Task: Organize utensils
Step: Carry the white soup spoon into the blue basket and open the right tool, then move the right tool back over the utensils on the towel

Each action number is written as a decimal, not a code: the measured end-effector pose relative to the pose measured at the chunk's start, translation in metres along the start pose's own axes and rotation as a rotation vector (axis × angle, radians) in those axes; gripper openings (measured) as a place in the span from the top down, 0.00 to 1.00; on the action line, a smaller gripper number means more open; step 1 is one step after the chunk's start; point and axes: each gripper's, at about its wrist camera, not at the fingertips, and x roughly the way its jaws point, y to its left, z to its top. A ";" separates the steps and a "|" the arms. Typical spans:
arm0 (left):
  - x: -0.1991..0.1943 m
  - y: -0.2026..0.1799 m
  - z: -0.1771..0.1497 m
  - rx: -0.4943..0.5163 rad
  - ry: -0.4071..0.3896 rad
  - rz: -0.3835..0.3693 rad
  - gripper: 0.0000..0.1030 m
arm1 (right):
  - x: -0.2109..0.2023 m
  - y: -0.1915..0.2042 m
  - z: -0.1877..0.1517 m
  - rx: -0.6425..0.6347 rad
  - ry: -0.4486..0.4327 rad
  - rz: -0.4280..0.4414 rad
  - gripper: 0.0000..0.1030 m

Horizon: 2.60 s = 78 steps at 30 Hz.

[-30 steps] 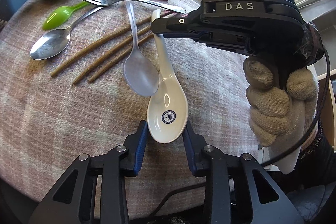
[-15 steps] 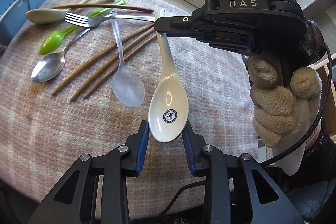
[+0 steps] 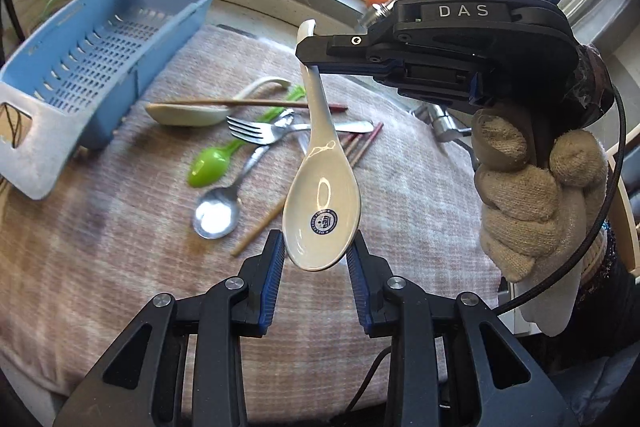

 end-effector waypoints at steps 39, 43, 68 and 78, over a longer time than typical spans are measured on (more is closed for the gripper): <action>-0.041 0.172 0.092 -0.076 -0.092 0.230 0.71 | 0.142 0.077 0.110 -0.160 -0.011 -0.125 0.48; -0.046 0.162 0.086 -0.072 -0.104 0.233 0.71 | 0.126 0.074 0.104 -0.162 -0.035 -0.121 0.48; -0.079 0.068 0.026 0.001 -0.117 0.257 0.64 | -0.016 0.059 0.031 -0.188 -0.181 -0.081 0.45; -0.049 0.034 0.000 0.053 -0.045 0.192 0.63 | -0.055 0.009 -0.006 -0.128 -0.125 -0.161 0.42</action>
